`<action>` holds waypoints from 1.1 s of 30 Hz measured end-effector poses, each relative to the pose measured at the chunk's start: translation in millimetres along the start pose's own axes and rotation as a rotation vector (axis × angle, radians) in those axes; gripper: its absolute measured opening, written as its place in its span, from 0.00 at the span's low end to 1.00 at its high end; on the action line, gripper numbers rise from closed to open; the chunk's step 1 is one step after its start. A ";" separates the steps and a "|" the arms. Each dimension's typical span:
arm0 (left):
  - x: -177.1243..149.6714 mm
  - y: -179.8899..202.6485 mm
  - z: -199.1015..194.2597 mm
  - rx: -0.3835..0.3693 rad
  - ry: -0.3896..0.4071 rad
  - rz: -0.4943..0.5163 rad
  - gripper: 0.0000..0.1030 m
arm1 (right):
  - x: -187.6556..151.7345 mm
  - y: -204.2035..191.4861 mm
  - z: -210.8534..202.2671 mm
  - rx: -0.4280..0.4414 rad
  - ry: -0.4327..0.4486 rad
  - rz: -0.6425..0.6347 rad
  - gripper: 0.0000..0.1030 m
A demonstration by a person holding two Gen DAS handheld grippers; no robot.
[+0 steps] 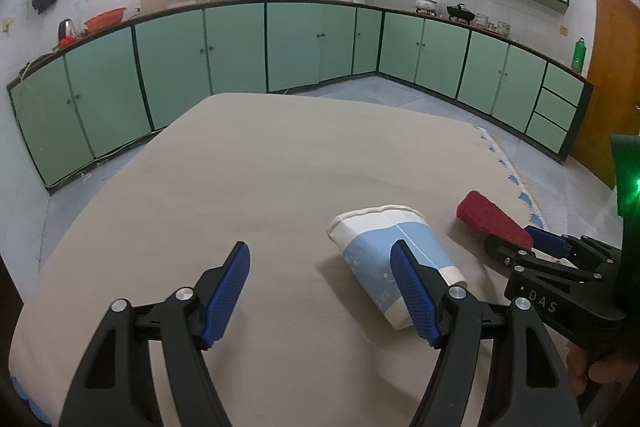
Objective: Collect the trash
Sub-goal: 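Grasp the red scouring pad with the right tool while the left tool grasps the paper cup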
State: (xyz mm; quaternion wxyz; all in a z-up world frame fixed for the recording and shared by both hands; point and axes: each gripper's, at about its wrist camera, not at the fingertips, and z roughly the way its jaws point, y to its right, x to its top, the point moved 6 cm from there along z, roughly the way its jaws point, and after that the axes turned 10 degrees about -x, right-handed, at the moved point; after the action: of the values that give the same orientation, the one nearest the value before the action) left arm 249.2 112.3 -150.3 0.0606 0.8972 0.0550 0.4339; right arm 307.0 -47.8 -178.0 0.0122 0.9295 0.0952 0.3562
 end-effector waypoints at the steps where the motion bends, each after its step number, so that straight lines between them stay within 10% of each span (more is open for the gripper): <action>1: 0.6 2.3 -0.4 -0.006 0.002 0.001 0.71 | 0.8 2.1 -0.6 -0.004 0.001 0.008 0.50; 33: -11.2 43.4 41.4 -0.035 -0.108 0.004 0.68 | -3.8 34.8 -10.6 -0.022 0.050 0.074 0.50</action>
State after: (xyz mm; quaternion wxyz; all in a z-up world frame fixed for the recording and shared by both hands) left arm 276.8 65.2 -177.7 0.0784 0.9183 0.0424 0.3858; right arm 303.1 -83.2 -169.4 0.0070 0.9229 0.0570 0.3807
